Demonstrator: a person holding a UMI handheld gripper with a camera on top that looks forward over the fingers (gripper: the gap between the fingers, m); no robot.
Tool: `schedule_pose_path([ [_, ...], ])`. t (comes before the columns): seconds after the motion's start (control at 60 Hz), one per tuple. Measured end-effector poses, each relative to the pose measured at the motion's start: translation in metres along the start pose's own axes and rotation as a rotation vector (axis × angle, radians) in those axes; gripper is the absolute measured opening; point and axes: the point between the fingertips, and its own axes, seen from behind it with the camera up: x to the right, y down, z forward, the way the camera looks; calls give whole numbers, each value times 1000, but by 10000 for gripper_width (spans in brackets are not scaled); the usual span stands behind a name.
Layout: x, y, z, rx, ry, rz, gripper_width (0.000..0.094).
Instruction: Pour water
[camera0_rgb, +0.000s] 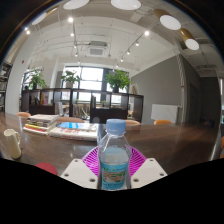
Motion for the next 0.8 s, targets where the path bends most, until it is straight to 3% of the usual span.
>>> schedule_pose_path([
  [0.267,-20,-23,-6,-9,-7,-168,298],
  [0.467,-102,-81,-27,70,-34,-610,299],
  [0.8,-237,-106,-49,261,9,-1453,297],
])
